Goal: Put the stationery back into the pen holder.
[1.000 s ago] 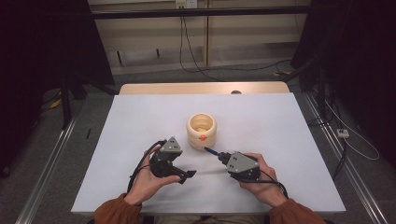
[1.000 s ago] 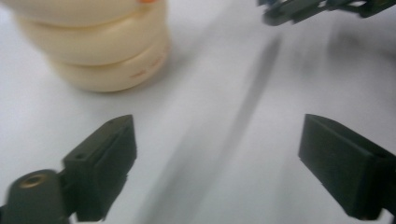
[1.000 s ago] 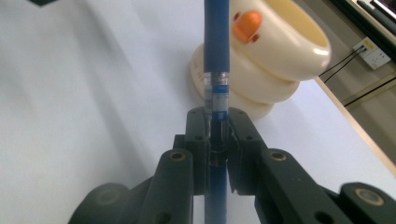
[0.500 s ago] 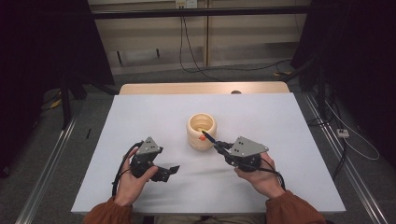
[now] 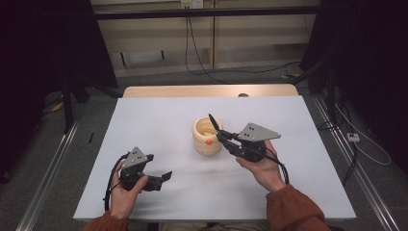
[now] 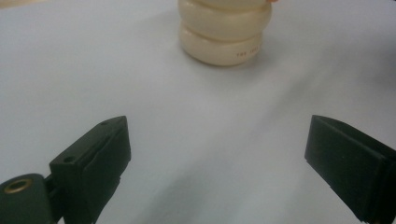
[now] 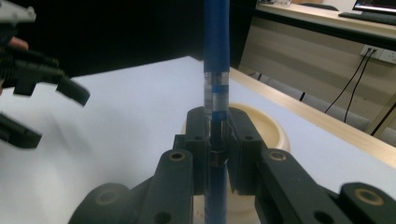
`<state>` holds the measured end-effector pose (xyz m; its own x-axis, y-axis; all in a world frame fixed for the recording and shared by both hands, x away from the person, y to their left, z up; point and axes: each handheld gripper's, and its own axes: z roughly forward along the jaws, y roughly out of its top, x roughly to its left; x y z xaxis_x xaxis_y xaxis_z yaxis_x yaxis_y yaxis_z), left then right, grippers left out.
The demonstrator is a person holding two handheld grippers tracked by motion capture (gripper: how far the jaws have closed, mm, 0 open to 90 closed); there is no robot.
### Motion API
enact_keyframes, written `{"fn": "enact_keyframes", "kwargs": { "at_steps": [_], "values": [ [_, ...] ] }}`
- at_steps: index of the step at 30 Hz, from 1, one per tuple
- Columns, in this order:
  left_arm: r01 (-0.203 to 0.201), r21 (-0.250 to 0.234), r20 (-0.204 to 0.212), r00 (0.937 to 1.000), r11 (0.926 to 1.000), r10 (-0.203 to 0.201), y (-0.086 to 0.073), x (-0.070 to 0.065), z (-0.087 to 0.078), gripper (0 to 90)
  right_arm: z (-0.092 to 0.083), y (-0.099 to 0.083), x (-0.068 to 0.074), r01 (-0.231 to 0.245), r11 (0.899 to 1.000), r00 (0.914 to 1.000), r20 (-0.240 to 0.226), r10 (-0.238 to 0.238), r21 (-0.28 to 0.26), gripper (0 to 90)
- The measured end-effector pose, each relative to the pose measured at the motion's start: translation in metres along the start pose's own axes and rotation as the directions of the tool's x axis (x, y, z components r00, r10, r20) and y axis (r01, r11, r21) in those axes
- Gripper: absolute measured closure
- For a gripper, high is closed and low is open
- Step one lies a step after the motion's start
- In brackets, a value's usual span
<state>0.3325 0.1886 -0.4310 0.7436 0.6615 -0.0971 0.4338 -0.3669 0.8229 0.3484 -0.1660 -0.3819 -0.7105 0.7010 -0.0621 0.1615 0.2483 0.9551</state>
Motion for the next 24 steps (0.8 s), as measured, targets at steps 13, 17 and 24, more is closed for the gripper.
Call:
{"fn": "enact_keyframes", "kwargs": {
  "at_steps": [13, 17, 24],
  "values": [
    [0.021, -0.020, -0.026, 0.9994, 0.9996, -0.021, -0.018, 0.001, -0.007, 7.1, 0.028, 0.028, -0.021, -0.092, 0.990, 0.9949, 0.030, 0.096, -0.108, 80.7],
    [0.021, -0.022, -0.034, 0.9992, 0.9995, -0.021, -0.020, 0.002, -0.008, 7.1, 0.043, 0.025, -0.028, -0.139, 0.983, 0.9885, 0.044, 0.145, -0.119, 80.7],
    [0.008, -0.004, -0.021, 0.9998, 1.0000, -0.008, -0.021, 0.001, -0.005, 7.1, 0.063, 0.016, -0.032, -0.183, 0.977, 0.9796, 0.064, 0.191, -0.107, 80.7]
  ]
}}
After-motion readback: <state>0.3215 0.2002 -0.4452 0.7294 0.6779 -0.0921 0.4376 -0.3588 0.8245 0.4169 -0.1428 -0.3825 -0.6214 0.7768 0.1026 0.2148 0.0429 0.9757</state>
